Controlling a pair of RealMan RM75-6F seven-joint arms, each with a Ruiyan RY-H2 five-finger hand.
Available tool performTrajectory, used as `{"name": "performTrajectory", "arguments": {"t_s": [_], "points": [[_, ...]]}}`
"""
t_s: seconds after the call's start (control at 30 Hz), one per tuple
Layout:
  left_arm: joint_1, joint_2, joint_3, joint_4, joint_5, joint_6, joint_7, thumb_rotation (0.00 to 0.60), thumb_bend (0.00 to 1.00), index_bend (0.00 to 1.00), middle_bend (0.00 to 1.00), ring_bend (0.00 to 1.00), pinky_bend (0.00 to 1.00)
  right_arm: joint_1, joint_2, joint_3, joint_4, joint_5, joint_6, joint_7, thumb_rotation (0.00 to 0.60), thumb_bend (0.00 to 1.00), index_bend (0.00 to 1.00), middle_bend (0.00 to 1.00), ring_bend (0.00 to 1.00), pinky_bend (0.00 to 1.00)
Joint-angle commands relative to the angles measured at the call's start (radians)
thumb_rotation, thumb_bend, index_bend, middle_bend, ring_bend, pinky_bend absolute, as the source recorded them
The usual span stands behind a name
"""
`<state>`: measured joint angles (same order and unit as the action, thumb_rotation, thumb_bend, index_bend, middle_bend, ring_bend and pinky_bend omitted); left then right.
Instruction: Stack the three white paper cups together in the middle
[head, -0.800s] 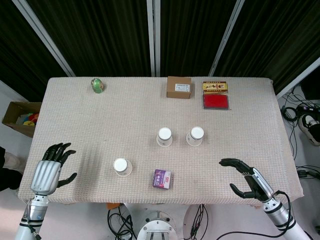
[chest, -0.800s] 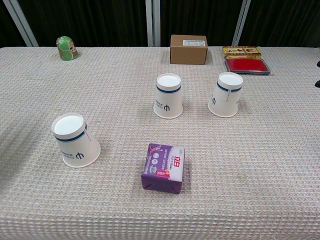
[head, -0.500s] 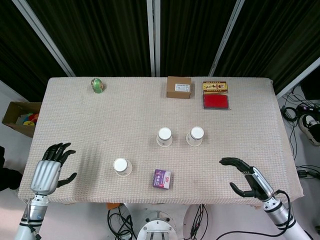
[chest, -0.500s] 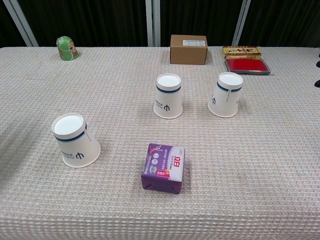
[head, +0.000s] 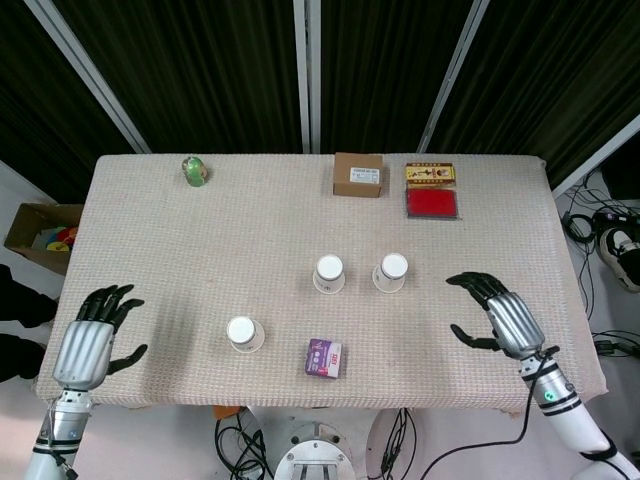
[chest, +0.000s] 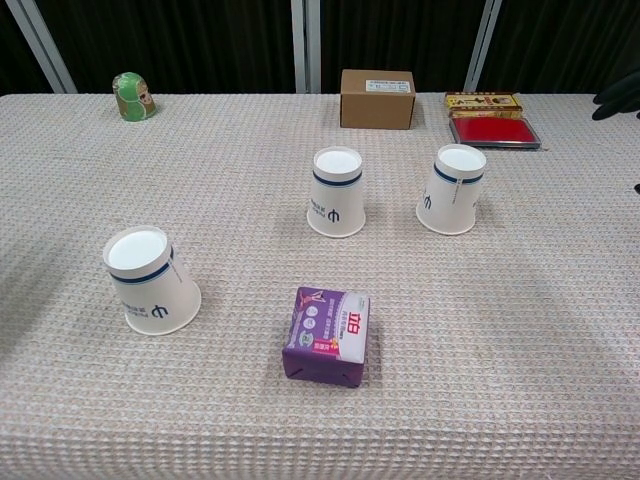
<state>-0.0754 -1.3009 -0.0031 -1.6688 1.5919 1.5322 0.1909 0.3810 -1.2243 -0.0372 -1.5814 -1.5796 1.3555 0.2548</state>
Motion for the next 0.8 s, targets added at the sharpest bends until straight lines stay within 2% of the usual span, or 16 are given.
{"name": "performTrajectory", "arguments": {"t_s": [0.03,0.23,0.5,0.8], "points": [[0.006,0.006,0.002,0.0,-0.004,0.006,-0.001,0.6,0.16,0.28,0.15,0.11,0.13,0.162,0.014,0.167,-0.101,0.346,-0.309,-0.502,0.6,0.2,0.2,0.21,0.13,0.15],[0.017,0.017,0.003,-0.006,-0.009,0.018,0.002,0.6,0.17,0.28,0.15,0.11,0.13,0.242,-0.06,0.19,-0.025,0.449,-0.413,-0.589,0.6,0.22,0.2,0.21,0.13,0.14],[0.025,0.026,0.004,-0.017,-0.012,0.024,0.011,0.6,0.17,0.28,0.15,0.11,0.13,0.3,-0.114,0.208,0.013,0.45,-0.456,-0.59,0.6,0.26,0.2,0.21,0.13,0.14],[0.026,0.037,0.005,-0.026,-0.012,0.02,0.014,0.6,0.17,0.28,0.15,0.1,0.13,0.352,-0.154,0.197,0.046,0.451,-0.504,-0.614,0.6,0.32,0.24,0.23,0.13,0.14]]}}
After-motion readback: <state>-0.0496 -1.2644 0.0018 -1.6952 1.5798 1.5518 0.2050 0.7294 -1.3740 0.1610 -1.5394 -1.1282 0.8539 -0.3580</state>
